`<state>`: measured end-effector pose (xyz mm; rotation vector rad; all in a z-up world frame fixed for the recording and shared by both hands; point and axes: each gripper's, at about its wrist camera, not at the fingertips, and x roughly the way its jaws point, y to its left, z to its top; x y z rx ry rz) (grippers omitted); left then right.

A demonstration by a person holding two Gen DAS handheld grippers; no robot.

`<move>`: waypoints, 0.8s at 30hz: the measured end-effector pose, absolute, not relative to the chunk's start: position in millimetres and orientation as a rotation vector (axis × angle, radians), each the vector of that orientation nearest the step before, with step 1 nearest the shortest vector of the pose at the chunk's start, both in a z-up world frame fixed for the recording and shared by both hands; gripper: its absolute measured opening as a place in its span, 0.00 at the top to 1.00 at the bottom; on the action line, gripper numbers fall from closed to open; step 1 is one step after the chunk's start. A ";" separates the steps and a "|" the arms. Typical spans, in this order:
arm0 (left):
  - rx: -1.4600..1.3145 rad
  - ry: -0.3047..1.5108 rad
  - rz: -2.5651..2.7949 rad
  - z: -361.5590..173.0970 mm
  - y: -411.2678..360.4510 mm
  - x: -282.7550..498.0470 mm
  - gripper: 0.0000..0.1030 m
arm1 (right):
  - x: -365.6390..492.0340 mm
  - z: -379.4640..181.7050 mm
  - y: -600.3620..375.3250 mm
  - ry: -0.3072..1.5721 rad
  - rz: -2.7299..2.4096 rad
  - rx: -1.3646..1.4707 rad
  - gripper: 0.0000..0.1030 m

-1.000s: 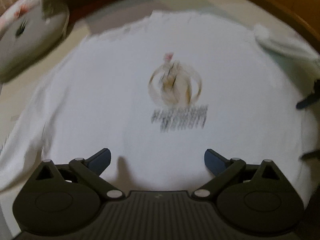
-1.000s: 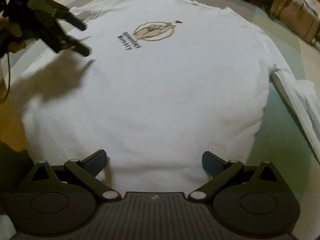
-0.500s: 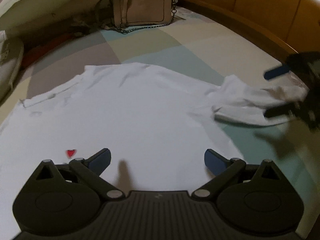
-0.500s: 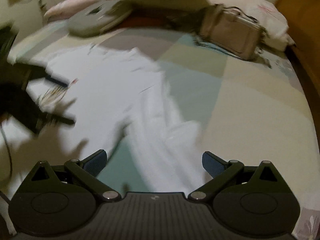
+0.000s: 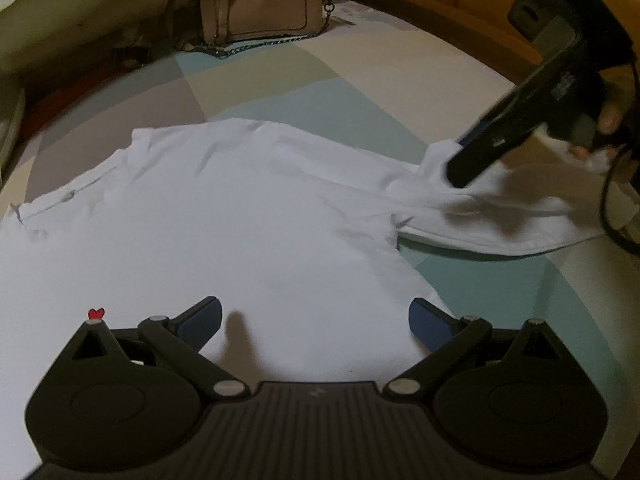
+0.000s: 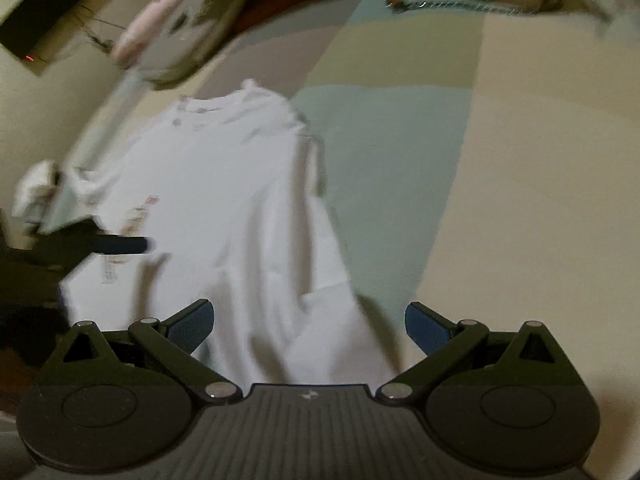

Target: Fold clothes

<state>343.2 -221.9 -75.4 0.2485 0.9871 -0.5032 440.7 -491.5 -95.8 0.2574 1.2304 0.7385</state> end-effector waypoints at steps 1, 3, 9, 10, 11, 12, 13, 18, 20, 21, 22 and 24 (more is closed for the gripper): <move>0.241 0.995 -0.503 -75.9 -221.2 344.7 0.04 | 441.0 -97.6 -492.2 1.261 0.774 0.298 0.00; 0.238 0.999 -0.500 -76.5 -220.9 346.9 0.04 | 441.5 -101.0 -493.4 1.299 0.827 0.349 0.01; 0.228 1.011 -0.490 -78.5 -220.0 353.3 0.04 | 460.0 -112.9 -514.3 1.274 0.788 0.501 0.23; 0.228 1.015 -0.488 -78.9 -219.8 354.7 0.04 | 462.8 -115.8 -519.7 1.272 0.771 0.530 0.35; 0.229 1.017 -0.487 -79.3 -219.3 355.1 0.04 | 463.9 -117.6 -524.7 1.273 0.748 0.537 0.53; 0.228 1.018 -0.488 -78.9 -219.7 355.7 0.04 | 463.9 -118.7 -529.5 1.278 0.723 0.530 0.64; 0.227 1.019 -0.489 -78.5 -220.2 356.3 0.04 | 462.8 -119.2 -532.3 1.282 0.703 0.516 0.85; 0.224 1.022 -0.493 -76.6 -222.4 359.5 0.04 | 455.5 -107.1 -540.1 1.225 0.654 0.477 0.95; 0.223 1.024 -0.495 -75.8 -223.2 360.7 0.04 | 457.8 -96.4 -543.8 1.177 0.618 0.454 0.95; 0.222 1.024 -0.496 -75.4 -223.7 361.4 0.04 | 460.3 -92.0 -546.9 1.155 0.596 0.446 0.95; 0.221 1.025 -0.497 -75.1 -224.1 362.0 0.04 | 462.7 -87.5 -550.1 1.132 0.575 0.438 0.95; 0.221 1.018 -0.499 -72.9 -224.7 362.9 0.04 | 466.9 -81.0 -556.4 1.099 0.528 0.415 0.95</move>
